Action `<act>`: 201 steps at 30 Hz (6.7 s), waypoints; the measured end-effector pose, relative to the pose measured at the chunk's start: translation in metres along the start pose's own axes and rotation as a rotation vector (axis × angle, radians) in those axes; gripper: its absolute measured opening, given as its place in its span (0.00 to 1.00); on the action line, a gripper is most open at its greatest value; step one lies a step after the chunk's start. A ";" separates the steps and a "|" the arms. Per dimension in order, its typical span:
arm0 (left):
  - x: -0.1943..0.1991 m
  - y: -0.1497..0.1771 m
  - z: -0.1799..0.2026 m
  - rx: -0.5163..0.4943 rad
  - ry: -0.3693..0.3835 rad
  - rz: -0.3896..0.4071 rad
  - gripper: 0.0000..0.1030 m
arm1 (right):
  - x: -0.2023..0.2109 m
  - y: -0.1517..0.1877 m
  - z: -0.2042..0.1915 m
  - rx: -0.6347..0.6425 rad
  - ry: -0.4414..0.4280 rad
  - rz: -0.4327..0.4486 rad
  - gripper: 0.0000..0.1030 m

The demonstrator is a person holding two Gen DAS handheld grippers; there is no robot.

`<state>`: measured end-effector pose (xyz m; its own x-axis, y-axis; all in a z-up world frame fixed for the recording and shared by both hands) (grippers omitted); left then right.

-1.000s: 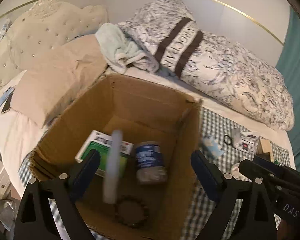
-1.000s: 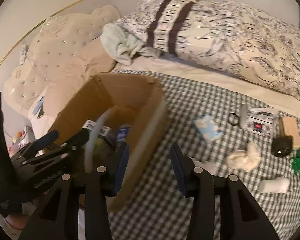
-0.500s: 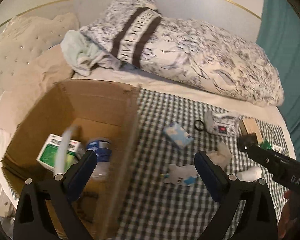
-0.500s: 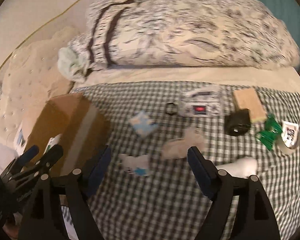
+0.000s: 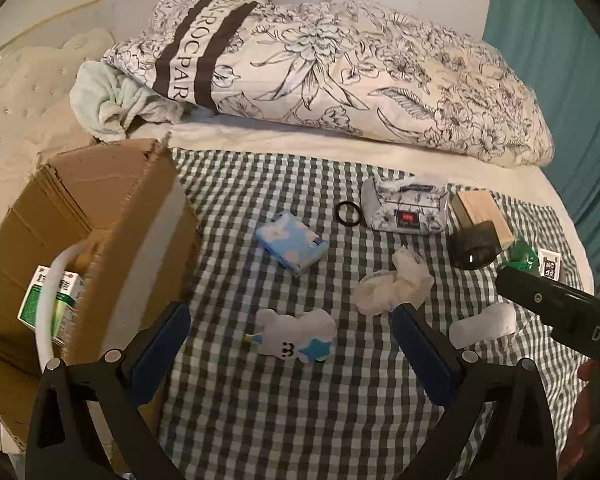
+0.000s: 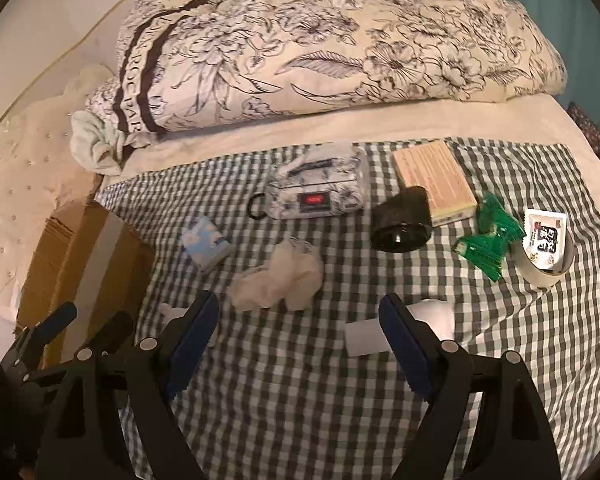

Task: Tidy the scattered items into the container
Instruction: 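Move both tools back toward the white plush toy and the lace cloth, then grasp the white plush toy with the left tool while the right tool grasps the lace cloth, then carry the plush toy and lace cloth over the cardboard box, then open both tools to drop the plush toy and lace cloth into the box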

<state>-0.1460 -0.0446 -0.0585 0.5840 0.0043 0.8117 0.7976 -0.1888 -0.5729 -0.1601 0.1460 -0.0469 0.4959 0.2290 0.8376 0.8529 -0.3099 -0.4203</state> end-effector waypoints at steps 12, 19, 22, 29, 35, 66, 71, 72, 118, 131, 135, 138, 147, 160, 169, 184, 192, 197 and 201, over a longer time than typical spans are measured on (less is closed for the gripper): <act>-0.035 0.011 0.005 0.025 0.025 -0.064 1.00 | -0.018 0.000 0.012 -0.021 0.013 -0.030 0.80; -0.058 0.018 -0.001 0.057 0.028 -0.092 1.00 | -0.027 0.003 0.011 -0.018 0.023 -0.053 0.80; -0.066 0.023 -0.001 0.057 0.031 -0.101 1.00 | -0.033 0.004 0.010 -0.016 0.032 -0.066 0.80; -0.092 0.030 0.001 0.056 0.059 -0.112 1.00 | -0.050 0.007 0.002 0.016 0.044 -0.091 0.80; -0.113 0.037 -0.005 0.072 0.066 -0.140 1.00 | -0.064 0.008 -0.003 0.028 0.046 -0.115 0.80; -0.121 0.047 -0.015 0.065 0.049 -0.136 0.79 | -0.135 0.014 -0.014 0.117 0.078 -0.191 0.15; -0.113 0.047 -0.020 0.078 0.043 -0.144 0.79 | -0.116 0.030 -0.006 0.130 0.081 -0.201 0.15; -0.110 0.048 -0.021 0.079 0.043 -0.147 0.79 | -0.112 0.032 -0.004 0.137 0.081 -0.201 0.15; 0.066 0.048 -0.038 -0.021 0.032 0.062 0.79 | 0.058 0.095 -0.054 0.166 0.029 0.046 0.15; 0.100 0.046 -0.095 0.036 -0.012 0.106 0.79 | 0.069 0.103 -0.123 0.288 -0.068 0.024 0.15; 0.106 0.053 -0.119 0.065 -0.047 0.097 0.79 | 0.069 0.109 -0.149 0.328 -0.107 0.028 0.15; 0.111 0.057 -0.137 0.076 -0.081 0.107 0.80 | 0.069 0.114 -0.170 0.353 -0.131 0.027 0.15; 0.112 0.065 -0.180 0.117 -0.086 0.102 0.80 | 0.064 0.127 -0.220 0.408 -0.165 0.022 0.15; 0.086 0.071 -0.231 0.196 -0.087 0.077 0.80 | 0.038 0.128 -0.263 0.435 -0.154 0.011 0.15; 0.065 0.076 -0.254 0.242 -0.073 0.049 0.80 | 0.008 0.132 -0.281 0.455 -0.128 -0.025 0.16; 0.047 0.085 -0.262 0.221 -0.059 0.007 0.87 | -0.018 0.142 -0.295 0.456 -0.130 -0.044 0.52; 0.048 0.082 -0.257 0.221 -0.055 0.012 0.93 | -0.016 0.137 -0.288 0.422 -0.114 -0.030 0.52; 0.053 0.081 -0.249 0.215 -0.053 0.015 0.95 | -0.010 0.136 -0.281 0.412 -0.116 -0.025 0.52; 0.060 0.078 -0.239 0.219 -0.056 0.019 0.95 | -0.002 0.133 -0.273 0.400 -0.119 -0.020 0.52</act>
<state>-0.0845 -0.2942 -0.0272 0.6018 0.0582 0.7966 0.7966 0.0281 -0.6039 -0.0919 -0.1475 -0.0092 0.4743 0.3440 0.8104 0.8470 0.0727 -0.5266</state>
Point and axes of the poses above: each gripper's, at about its wrist camera, not at the fingertips, and x roughly against the way its jaws point, z to its right, y to its underside, the point moved 2 cm from there along -x, roughly the way its jaws point, and after that the axes turned 14 degrees about -x, right-handed, at the moved point
